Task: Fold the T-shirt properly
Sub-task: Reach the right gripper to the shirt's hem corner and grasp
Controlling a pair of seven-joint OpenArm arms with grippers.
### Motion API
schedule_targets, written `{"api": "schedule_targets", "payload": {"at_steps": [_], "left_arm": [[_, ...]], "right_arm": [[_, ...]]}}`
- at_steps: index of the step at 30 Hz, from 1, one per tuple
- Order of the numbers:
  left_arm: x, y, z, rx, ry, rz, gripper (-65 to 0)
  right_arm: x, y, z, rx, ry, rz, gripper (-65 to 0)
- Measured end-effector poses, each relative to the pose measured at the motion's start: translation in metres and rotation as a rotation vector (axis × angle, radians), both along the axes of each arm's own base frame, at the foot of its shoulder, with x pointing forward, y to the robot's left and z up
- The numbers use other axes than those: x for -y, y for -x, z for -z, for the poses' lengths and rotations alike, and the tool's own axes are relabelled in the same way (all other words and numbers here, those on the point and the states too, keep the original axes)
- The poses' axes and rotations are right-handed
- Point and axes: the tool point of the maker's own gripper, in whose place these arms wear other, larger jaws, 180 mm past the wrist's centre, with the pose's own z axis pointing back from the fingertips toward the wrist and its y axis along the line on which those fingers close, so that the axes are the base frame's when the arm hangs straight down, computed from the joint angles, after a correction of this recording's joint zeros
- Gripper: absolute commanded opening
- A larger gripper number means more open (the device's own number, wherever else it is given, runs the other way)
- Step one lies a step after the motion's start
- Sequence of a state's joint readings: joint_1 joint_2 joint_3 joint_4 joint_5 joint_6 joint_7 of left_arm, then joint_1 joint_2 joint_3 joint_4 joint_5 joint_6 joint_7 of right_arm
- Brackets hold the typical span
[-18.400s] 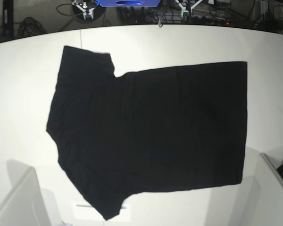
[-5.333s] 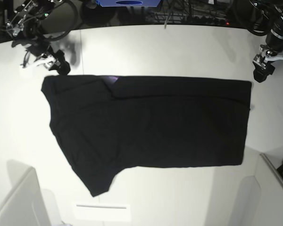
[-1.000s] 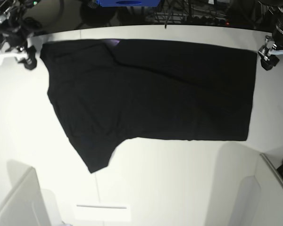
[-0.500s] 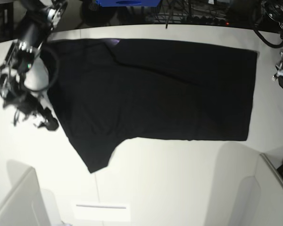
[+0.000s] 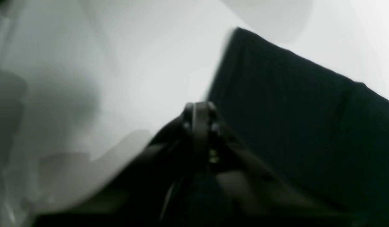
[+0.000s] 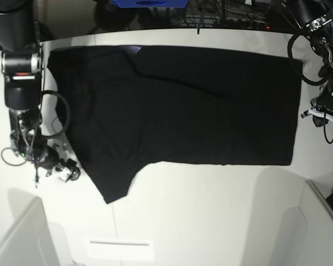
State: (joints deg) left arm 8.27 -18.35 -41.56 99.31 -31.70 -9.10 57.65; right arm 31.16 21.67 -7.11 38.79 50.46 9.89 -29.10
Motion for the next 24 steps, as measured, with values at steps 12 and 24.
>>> {"api": "schedule_targets", "payload": {"at_steps": [12,24], "left_arm": [[-0.007,0.006,0.006,-0.025,0.000,-0.018,-42.0],[-0.007,0.007,0.006,-0.025,0.000,-0.018,-42.0]], "right_arm": [[-0.029,-0.014,0.015,-0.045,0.150,-0.141,-28.4],[-0.058,-0.015,0.017,-0.026,0.109,-0.205,-28.7]]}}
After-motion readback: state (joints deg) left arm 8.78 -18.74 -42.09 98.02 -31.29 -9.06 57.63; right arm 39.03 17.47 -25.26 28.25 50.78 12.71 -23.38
